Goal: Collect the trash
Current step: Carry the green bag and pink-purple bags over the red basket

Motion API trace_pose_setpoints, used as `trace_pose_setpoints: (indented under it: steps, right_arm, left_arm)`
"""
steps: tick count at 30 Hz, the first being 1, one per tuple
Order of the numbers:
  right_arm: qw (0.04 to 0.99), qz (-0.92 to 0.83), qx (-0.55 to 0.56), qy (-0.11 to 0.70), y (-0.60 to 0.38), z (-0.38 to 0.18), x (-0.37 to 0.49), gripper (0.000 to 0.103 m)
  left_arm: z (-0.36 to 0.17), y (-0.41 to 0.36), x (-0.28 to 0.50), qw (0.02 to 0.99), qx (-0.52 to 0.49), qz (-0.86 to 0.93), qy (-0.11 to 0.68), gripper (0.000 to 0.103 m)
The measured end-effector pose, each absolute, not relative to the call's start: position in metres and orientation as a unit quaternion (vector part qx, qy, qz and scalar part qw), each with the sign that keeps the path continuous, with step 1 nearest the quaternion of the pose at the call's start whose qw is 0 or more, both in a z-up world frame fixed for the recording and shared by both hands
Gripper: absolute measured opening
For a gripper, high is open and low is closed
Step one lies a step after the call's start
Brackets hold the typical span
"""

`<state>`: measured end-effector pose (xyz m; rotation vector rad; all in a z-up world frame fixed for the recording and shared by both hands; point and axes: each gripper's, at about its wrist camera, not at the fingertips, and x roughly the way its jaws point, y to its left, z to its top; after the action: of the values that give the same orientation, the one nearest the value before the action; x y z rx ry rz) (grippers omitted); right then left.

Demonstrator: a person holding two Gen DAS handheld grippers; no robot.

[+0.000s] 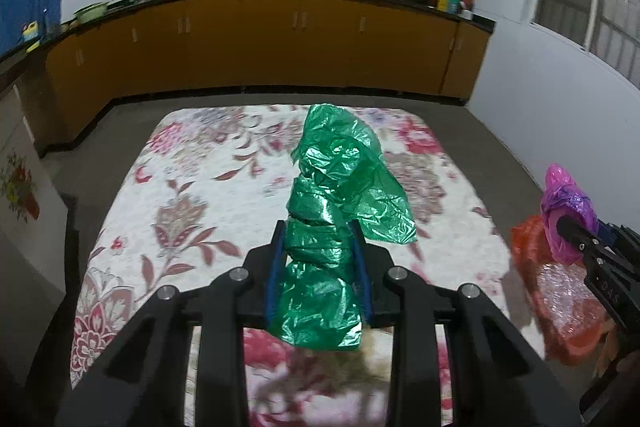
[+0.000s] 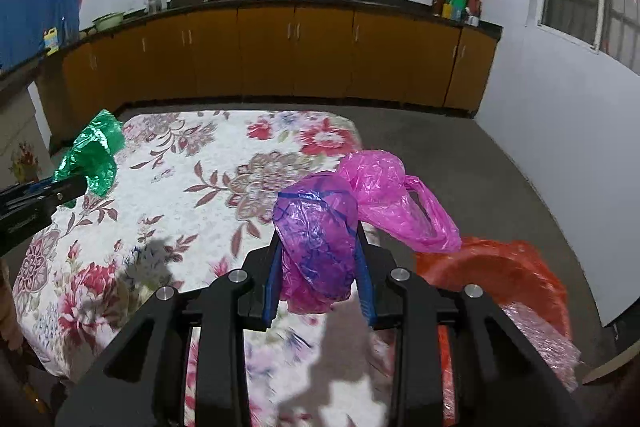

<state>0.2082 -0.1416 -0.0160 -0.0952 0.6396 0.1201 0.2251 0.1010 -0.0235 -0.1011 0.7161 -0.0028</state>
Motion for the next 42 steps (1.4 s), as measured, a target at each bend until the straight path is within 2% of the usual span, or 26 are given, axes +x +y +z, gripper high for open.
trace_pose_setpoints:
  steps: [18,42]
  right_arm:
    - [0.957,0.015,0.009,0.288,-0.217,0.007,0.164,0.032]
    - [0.953,-0.045,0.148,0.259,-0.343,0.008,0.127,0.033]
  left_arm:
    - [-0.001,0.007,0.206,0.934,-0.017,-0.087,0.345,0.031]
    - [-0.009,-0.132,0.193,0.901,-0.012,-0.234,0.365,0.031]
